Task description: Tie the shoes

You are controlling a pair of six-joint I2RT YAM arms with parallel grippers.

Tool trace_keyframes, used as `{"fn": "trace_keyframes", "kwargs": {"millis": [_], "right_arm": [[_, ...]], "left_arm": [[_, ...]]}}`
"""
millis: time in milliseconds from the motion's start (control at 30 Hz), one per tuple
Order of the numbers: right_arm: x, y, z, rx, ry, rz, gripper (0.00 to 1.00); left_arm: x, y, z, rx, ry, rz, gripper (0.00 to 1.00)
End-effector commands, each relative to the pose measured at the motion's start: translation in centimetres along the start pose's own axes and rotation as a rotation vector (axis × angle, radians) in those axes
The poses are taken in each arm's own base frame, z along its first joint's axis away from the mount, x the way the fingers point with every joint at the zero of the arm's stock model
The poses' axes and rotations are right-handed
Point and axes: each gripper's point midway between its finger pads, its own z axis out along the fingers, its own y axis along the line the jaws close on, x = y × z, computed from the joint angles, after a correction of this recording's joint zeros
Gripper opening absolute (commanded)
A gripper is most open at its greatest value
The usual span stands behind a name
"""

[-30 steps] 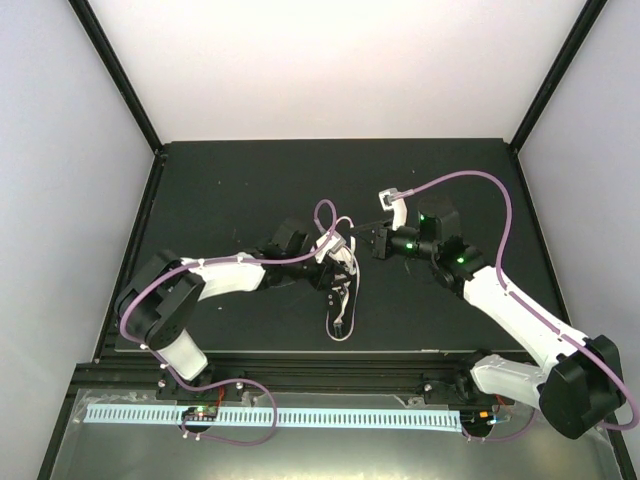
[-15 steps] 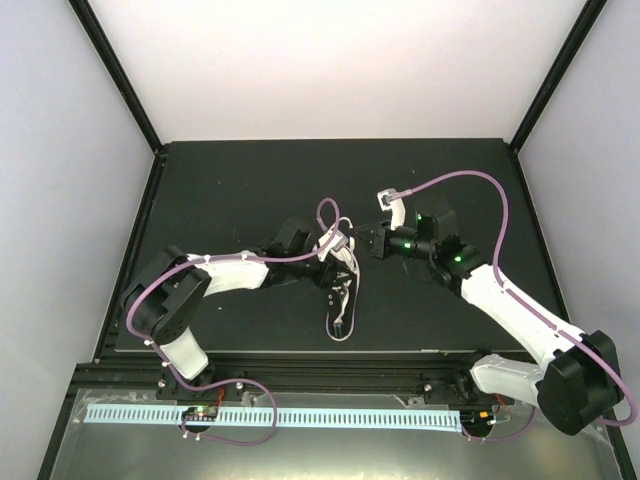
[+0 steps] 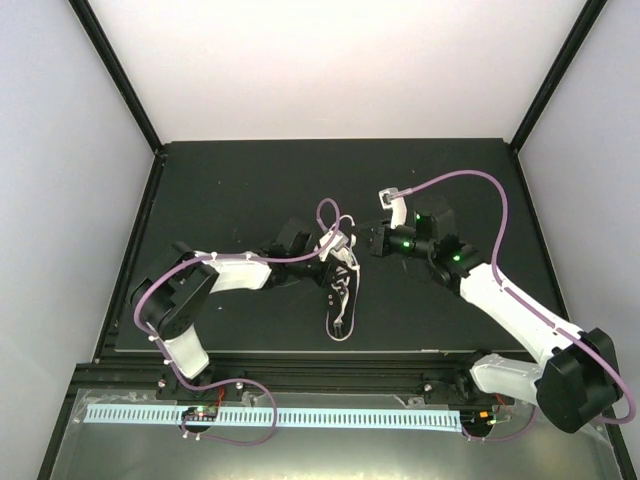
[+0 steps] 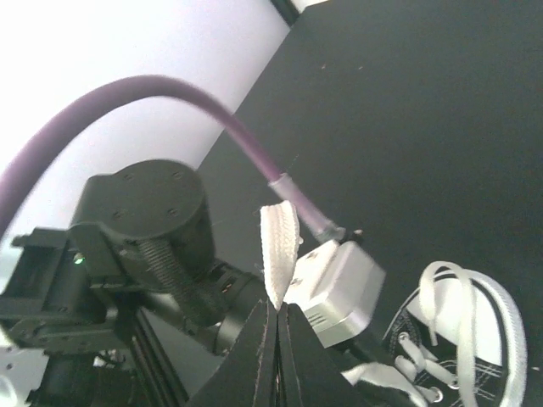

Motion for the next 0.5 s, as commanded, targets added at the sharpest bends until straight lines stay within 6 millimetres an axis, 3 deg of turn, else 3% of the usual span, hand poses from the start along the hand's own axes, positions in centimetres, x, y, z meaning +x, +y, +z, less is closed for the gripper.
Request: {"fn": "trace_keyframes", "kwargs": {"millis": [0, 200, 467], "right_arm": [[-1.6, -1.3, 0.3, 0.102, -0.042, 0.023, 0.01], [-2.3, -2.4, 3.1, 0.163, 0.007, 0.027, 0.02], [0.4, -2.7, 11.4, 0.191, 0.239, 0.047, 0.02]], "left_arm": [[-1.6, -0.8, -1.0, 0.016, -0.103, 0.022, 0.02], [-1.1, -1.2, -2.2, 0.014, -0.156, 0.021, 0.01], [-0.8, -1.1, -2.8, -0.006, -0.176, 0.007, 0.01]]}}
